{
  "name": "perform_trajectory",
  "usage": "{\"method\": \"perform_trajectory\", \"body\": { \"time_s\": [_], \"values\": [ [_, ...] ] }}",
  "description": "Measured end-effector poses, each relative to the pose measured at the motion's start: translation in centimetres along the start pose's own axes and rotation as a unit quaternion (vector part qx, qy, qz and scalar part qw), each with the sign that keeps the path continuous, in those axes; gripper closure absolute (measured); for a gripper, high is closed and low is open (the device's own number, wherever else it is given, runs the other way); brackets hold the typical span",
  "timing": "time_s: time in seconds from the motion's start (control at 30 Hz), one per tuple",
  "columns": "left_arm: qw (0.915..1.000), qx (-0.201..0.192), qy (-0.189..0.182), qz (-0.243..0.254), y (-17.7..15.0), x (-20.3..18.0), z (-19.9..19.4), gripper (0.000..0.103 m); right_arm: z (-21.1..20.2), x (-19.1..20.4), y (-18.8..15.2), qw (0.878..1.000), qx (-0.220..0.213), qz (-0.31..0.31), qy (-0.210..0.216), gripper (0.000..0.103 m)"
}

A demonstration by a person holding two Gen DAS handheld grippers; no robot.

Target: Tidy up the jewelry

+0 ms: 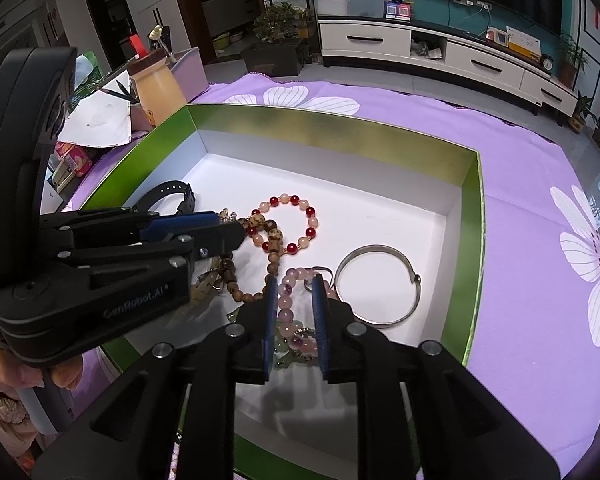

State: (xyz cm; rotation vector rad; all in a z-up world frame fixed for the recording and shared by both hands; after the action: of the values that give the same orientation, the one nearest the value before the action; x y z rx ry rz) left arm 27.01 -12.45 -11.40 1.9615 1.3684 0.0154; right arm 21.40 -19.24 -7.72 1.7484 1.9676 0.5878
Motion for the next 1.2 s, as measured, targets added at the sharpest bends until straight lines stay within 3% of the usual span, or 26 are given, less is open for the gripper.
{"method": "perform_trajectory", "body": {
  "time_s": [0.17, 0.37, 0.43, 0.6, 0.67, 1.03, 1.2],
  "values": [
    [0.9999, -0.006, 0.004, 0.008, 0.2, -0.3, -0.5, 0.060, -0.3, -0.2, 0.1, 1.000, -0.002, 0.001, -0.003, 0.080],
    [0.9998, -0.011, 0.010, 0.009, 0.4, -0.2, -1.4, 0.058, -1.1, -0.5, 0.3, 1.000, -0.009, 0.003, -0.009, 0.074],
    [0.9997, -0.015, 0.013, 0.012, 0.6, -0.4, -1.9, 0.052, -1.5, -0.6, 0.4, 1.000, -0.012, 0.004, -0.010, 0.074],
    [0.9990, -0.030, 0.031, 0.015, 0.8, -0.6, -3.7, 0.029, -3.1, -0.9, 0.7, 0.999, -0.028, 0.008, -0.033, 0.046],
    [0.9986, -0.034, 0.038, 0.015, 0.8, -0.7, -4.4, 0.026, -3.6, -1.1, 0.8, 0.999, -0.031, 0.012, -0.043, 0.037],
    [0.9933, -0.056, 0.101, 0.011, 1.4, -0.8, -9.7, 0.007, -7.2, -3.6, 1.4, 0.994, -0.039, 0.050, -0.094, 0.004],
    [0.9904, -0.064, 0.122, 0.011, 1.5, -1.3, -12.4, 0.002, -8.7, -3.7, 1.4, 0.993, -0.031, 0.049, -0.107, 0.001]
  ]
}}
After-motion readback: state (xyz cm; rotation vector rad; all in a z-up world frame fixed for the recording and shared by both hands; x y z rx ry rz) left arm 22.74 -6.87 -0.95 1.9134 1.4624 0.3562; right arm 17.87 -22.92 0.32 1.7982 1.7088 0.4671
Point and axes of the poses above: each gripper's, at about its wrist camera, not at the fingertips, and z roughly the way its jaws point, x to its left, y to its top, the point moved 7 cm from there along z, roughly the way its jaws point, and after that the axes turned 13 degrees about -y, right-handed, at the moved point
